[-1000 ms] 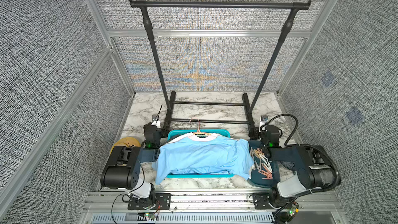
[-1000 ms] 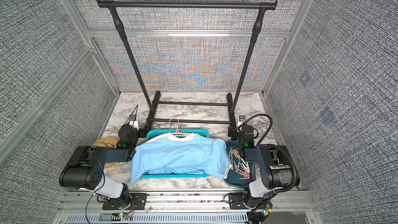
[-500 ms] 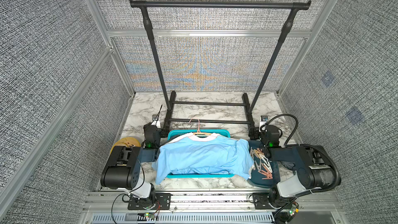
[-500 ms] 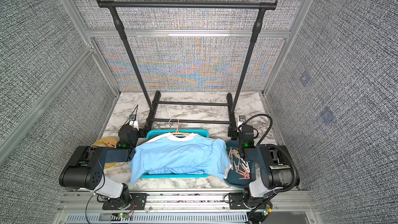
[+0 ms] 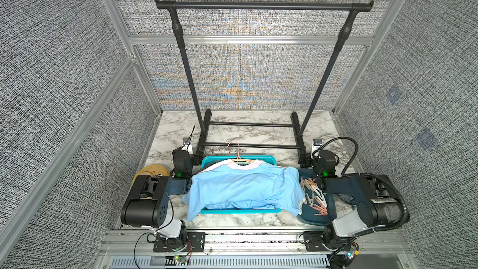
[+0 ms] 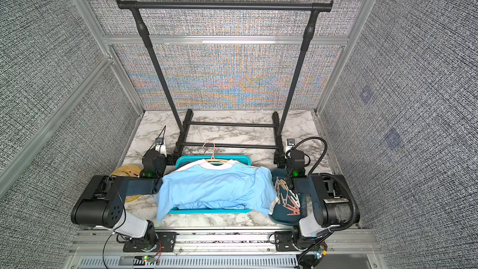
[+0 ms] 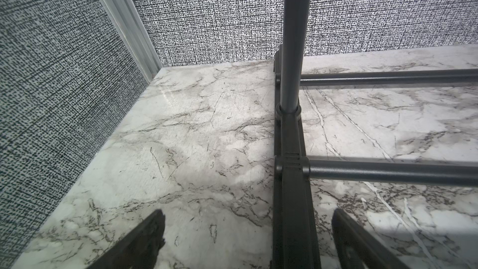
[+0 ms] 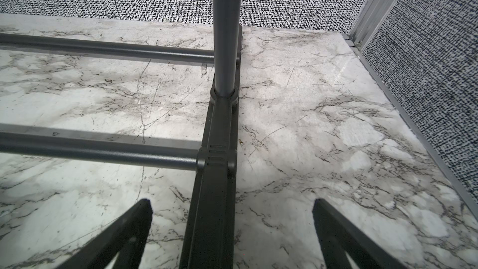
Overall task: Use clothespins to secure the t-shirt on both sides of the hanger
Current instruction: Pick up the clothespin from the storage box.
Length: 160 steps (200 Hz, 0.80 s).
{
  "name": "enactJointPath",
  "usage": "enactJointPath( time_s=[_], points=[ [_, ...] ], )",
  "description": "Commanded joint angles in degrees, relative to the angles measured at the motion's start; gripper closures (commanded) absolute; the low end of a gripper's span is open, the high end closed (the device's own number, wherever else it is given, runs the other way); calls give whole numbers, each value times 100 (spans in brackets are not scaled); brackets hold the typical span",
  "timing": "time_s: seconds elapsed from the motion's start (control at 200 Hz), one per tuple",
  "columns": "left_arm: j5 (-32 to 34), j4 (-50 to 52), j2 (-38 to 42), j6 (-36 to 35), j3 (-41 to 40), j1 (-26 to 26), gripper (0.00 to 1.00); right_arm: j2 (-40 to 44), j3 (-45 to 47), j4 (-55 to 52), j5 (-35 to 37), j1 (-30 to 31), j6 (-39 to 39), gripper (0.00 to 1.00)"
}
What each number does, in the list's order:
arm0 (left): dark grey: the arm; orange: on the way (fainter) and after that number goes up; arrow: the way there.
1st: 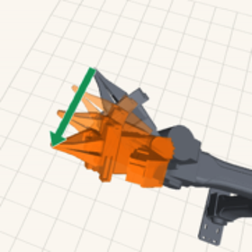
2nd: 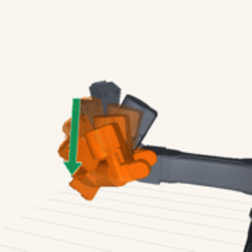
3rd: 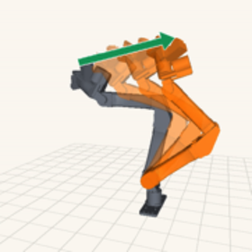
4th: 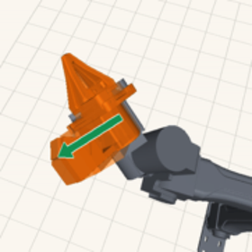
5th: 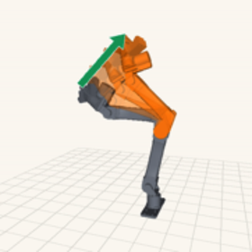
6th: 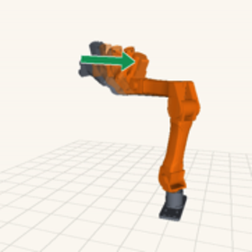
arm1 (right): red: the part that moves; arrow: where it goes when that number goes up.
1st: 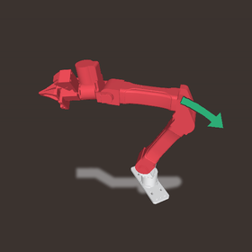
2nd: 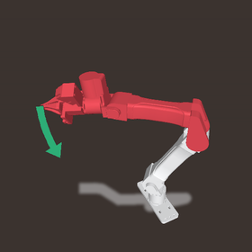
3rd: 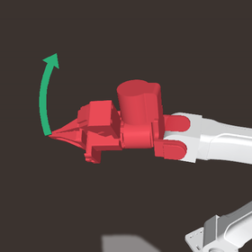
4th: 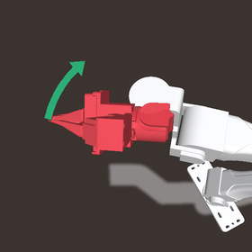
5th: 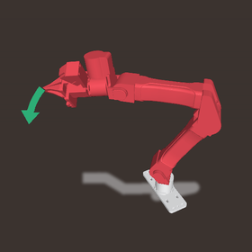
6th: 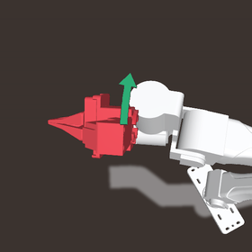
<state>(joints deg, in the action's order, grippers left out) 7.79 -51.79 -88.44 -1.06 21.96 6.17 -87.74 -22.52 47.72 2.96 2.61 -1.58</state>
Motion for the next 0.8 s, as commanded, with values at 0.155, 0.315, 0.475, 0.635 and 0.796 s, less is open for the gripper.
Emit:
enactJointPath(
  time_s=[0.155,0.315,0.475,0.635,0.796],
  points=[
    [355,53,479,98,-124,-3,0,809,-28,-571,126,11,33,1],
    [795,1174,2152,610,-139,7,0,2382,-829,-3240,196,-1,1018,1],
    [1429,2688,4245,2965,2,-7,0,3170,-2378,-6563,-192,-118,2197,1],
    [1357,1749,5272,3907,-721,-2,0,3428,-3006,-7953,-423,-168,2913,1],
    [379,4348,5399,3879,541,-2,0,3439,-3598,-9320,-1300,-149,3036,1]
  ],
)
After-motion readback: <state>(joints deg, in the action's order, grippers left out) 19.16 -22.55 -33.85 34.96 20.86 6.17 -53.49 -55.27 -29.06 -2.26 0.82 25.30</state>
